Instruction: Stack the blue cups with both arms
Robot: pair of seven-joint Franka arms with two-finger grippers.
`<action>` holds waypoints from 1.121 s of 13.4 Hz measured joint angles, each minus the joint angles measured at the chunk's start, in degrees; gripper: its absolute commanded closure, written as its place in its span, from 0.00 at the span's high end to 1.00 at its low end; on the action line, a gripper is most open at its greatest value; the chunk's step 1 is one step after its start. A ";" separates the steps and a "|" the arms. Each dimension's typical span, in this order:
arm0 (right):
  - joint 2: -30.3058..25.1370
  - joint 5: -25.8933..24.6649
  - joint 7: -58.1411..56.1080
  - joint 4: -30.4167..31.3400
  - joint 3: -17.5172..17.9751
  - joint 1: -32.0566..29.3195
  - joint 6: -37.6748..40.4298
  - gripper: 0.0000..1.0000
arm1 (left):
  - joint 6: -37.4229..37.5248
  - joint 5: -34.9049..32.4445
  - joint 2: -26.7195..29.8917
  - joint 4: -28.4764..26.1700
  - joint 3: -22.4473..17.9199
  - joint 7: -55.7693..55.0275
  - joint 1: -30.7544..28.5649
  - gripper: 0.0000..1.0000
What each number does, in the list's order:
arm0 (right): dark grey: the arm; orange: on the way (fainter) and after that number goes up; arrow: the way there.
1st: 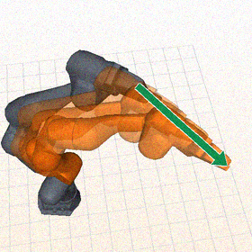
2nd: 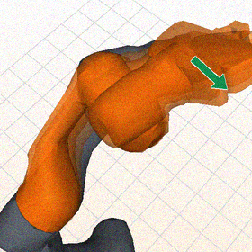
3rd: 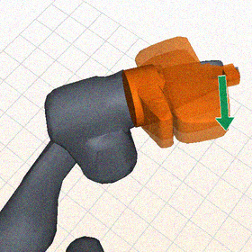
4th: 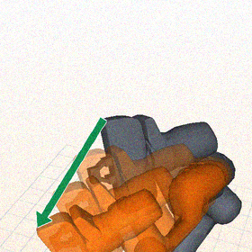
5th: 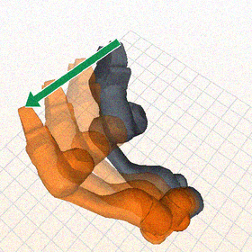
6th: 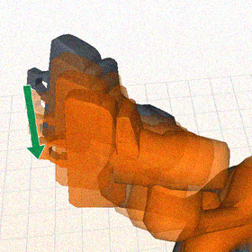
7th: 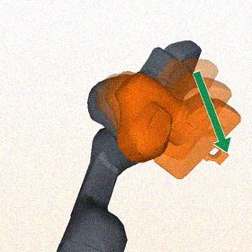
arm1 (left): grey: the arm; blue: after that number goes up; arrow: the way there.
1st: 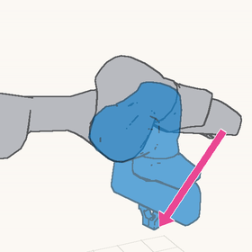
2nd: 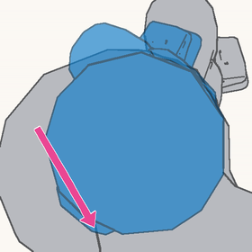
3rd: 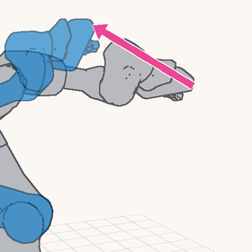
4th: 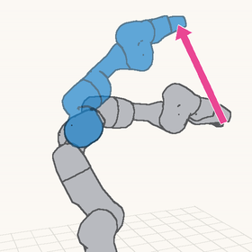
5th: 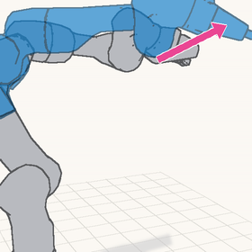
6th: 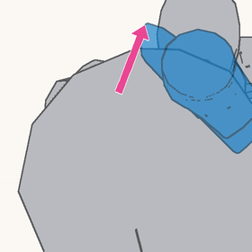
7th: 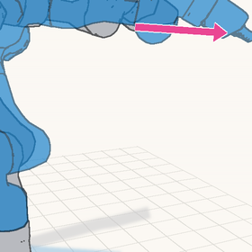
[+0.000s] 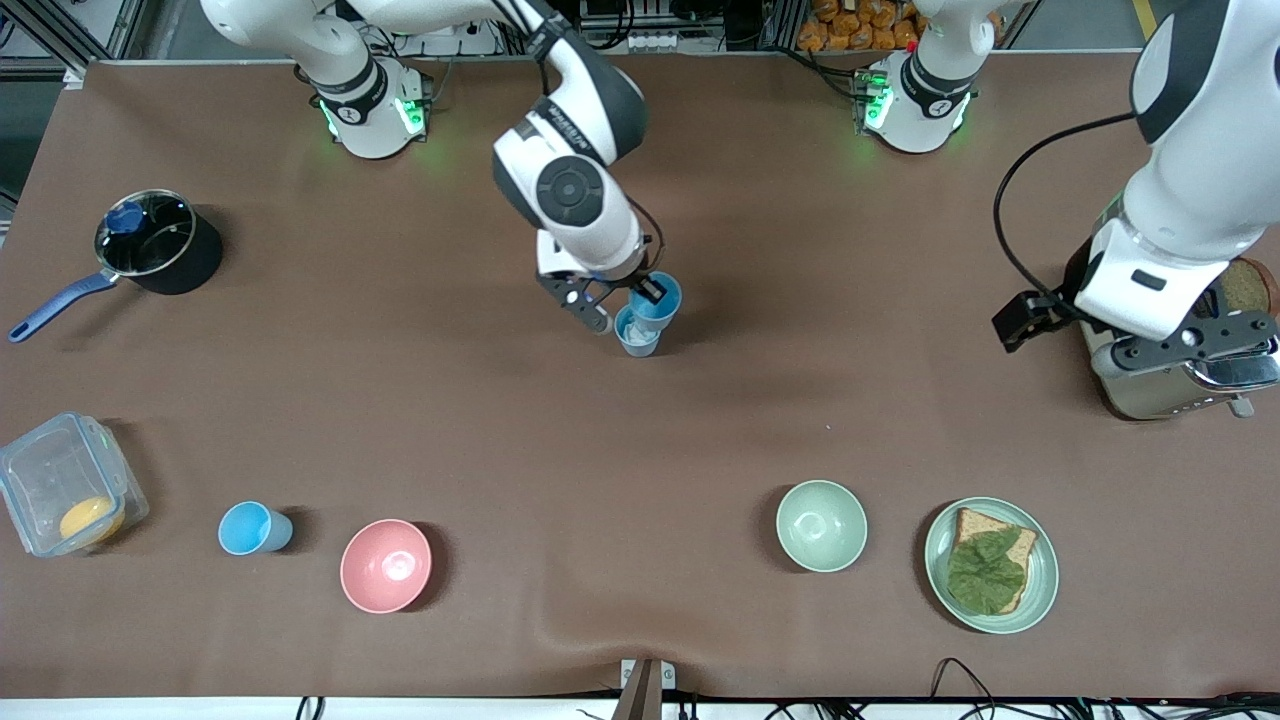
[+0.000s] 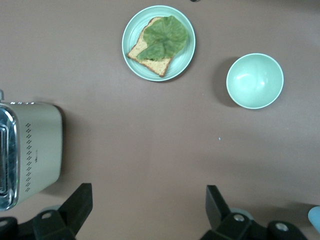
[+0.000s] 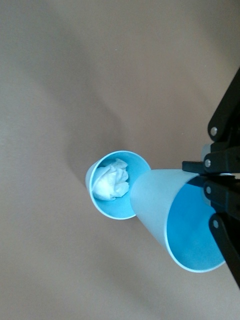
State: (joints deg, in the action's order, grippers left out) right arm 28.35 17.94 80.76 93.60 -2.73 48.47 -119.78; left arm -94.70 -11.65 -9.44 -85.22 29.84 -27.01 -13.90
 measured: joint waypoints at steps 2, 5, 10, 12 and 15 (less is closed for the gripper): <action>0.31 0.00 0.05 -0.03 -0.57 -0.02 0.04 0.00 | 0.44 0.41 1.06 0.26 -0.75 1.50 0.13 1.00; 0.31 -0.07 0.05 -0.24 -1.48 -0.27 1.05 0.00 | 0.95 6.83 3.15 0.27 -13.49 7.44 8.07 1.00; 0.34 -0.54 0.11 -0.28 -1.62 -0.28 2.93 0.16 | 2.85 8.83 3.94 0.27 -20.01 12.36 11.54 1.00; 0.41 -0.83 0.81 -0.28 -1.66 -0.34 2.97 1.00 | 3.03 8.83 3.94 0.25 -19.98 12.36 11.84 1.00; 0.41 -0.89 3.04 -1.09 -1.72 -1.02 2.92 1.00 | 3.13 8.83 3.94 0.20 -19.96 12.36 12.33 1.00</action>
State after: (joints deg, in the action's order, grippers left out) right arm 28.77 17.05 83.80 92.50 -4.45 47.45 -116.86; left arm -91.58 -2.82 -5.50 -85.01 9.88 -14.65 -1.57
